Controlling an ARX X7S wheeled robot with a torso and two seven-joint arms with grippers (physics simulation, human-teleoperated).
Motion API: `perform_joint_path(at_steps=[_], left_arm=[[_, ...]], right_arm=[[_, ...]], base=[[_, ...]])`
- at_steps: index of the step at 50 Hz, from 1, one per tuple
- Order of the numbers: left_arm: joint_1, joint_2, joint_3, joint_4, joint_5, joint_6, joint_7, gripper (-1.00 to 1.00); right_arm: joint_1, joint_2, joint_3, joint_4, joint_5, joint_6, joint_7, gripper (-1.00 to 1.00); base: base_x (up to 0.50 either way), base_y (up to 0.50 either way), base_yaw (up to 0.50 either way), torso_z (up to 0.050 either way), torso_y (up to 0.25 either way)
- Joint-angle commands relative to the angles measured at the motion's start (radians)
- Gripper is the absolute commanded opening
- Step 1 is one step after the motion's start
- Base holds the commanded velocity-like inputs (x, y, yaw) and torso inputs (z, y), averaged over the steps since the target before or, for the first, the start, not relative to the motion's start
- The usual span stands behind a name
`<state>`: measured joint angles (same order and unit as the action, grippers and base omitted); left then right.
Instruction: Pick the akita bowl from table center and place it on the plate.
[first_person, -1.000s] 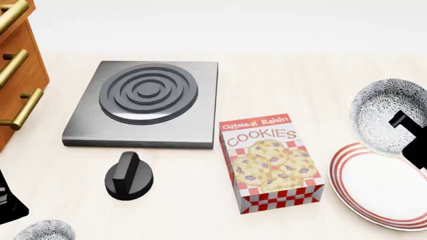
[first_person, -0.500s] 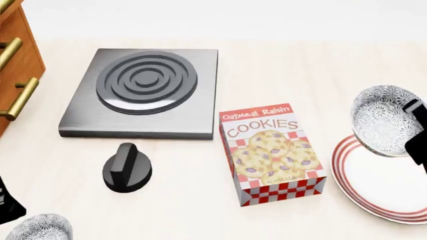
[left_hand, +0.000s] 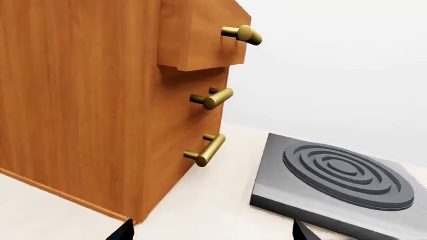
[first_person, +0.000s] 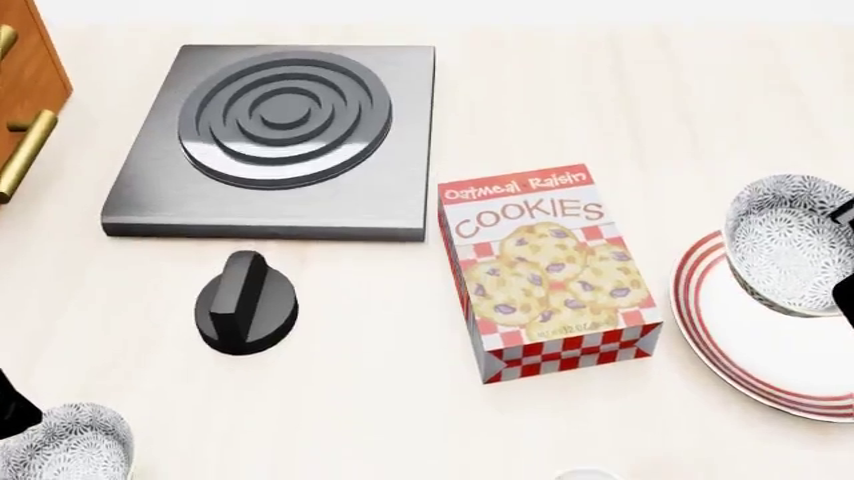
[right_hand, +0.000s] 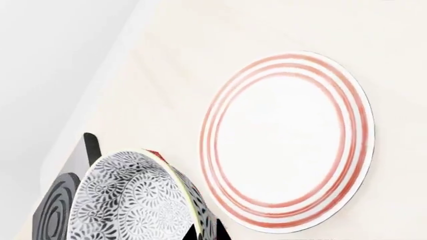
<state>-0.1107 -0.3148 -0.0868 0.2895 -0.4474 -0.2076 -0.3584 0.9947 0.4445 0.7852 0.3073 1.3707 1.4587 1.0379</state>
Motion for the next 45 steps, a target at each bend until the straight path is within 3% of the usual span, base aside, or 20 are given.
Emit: perform_joint_path(at_steps=[1,20,27,35,45], left_arm=[[-0.003,-0.002,-0.005,0.000,-0.014,-0.010,-0.008,1.00],[0.004,-0.007,-0.008,0.010,-0.028,-0.001,-0.008,1.00],[0.018,-0.016,0.019,0.008,0.052,0.054,-0.008,1.00],[0.015,-0.017,0.012,0.006,0.006,0.027,-0.003,1.00],[0.011,-0.016,0.010,0.005,-0.008,0.017,-0.009,1.00]], right_arm=[[-0.009,0.024,0.000,0.011,0.011,-0.041,-0.024,-1.00],[-0.002,0.052,-0.025,0.019,-0.011,-0.091,-0.061,-1.00],[0.000,0.055,-0.032,0.020,-0.014,-0.102,-0.066,-1.00],[-0.006,0.056,-0.041,0.024,-0.020,-0.116,-0.081,-1.00],[-0.002,0.082,-0.102,0.099,-0.098,-0.187,-0.188,-1.00]], base=[[0.00,0.00,0.00,0.000,0.000],[0.00,0.00,0.00,0.003,-0.051],[0.00,0.00,0.00,0.004,-0.131],[0.00,0.00,0.00,0.006,-0.086],[0.00,0.00,0.00,0.000,0.000]])
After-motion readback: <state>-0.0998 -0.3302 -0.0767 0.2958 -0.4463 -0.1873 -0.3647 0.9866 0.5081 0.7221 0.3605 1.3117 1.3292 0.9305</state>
